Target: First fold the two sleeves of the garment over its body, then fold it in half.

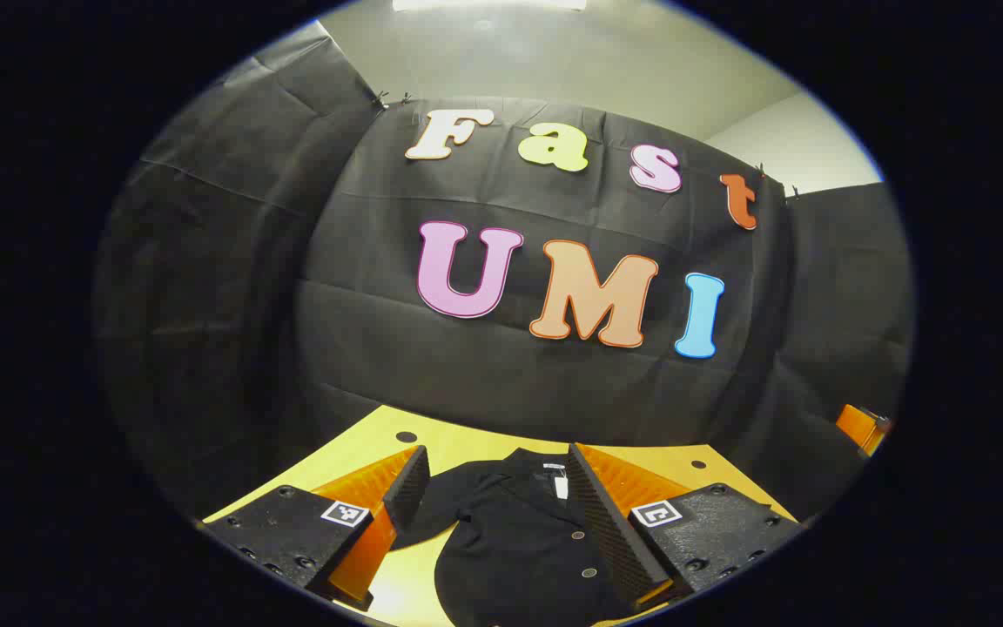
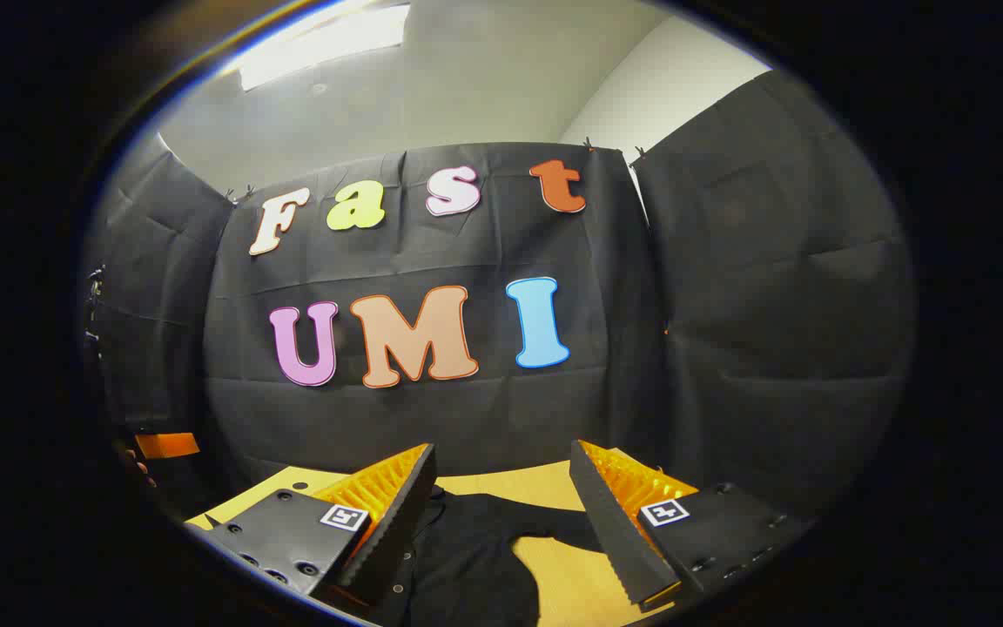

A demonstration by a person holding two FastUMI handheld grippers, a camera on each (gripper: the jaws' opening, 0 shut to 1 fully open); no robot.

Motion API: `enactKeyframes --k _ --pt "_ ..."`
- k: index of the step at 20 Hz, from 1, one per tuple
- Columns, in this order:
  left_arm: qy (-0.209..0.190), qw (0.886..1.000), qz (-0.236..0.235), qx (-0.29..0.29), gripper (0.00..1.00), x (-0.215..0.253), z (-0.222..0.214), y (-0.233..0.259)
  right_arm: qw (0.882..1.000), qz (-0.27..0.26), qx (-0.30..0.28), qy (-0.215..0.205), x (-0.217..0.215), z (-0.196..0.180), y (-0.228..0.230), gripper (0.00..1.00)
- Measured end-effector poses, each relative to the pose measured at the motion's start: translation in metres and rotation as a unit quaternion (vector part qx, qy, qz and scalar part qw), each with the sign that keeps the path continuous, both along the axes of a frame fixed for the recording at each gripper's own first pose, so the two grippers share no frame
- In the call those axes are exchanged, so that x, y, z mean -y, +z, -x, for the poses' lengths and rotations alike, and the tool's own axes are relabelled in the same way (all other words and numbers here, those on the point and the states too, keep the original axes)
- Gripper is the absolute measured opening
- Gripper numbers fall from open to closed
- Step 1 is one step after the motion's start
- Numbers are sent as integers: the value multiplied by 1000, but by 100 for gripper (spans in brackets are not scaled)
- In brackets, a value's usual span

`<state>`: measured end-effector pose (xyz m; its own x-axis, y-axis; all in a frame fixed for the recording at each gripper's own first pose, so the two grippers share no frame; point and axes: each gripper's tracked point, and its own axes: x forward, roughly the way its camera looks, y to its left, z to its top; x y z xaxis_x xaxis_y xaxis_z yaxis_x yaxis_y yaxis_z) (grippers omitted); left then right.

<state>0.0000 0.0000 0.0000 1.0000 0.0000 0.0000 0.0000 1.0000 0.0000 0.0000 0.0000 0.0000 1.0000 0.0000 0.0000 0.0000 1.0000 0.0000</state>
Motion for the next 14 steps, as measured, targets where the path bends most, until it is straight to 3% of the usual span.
enactKeyframes --k 6,14 --pt "-1 1000 -6 -11 93 2 8 -6 1000 -25 -14 -3 8 4 -7 97" --pt "8 1000 5 -4 93 -3 12 -3 999 -15 -23 -17 18 5 -12 97"
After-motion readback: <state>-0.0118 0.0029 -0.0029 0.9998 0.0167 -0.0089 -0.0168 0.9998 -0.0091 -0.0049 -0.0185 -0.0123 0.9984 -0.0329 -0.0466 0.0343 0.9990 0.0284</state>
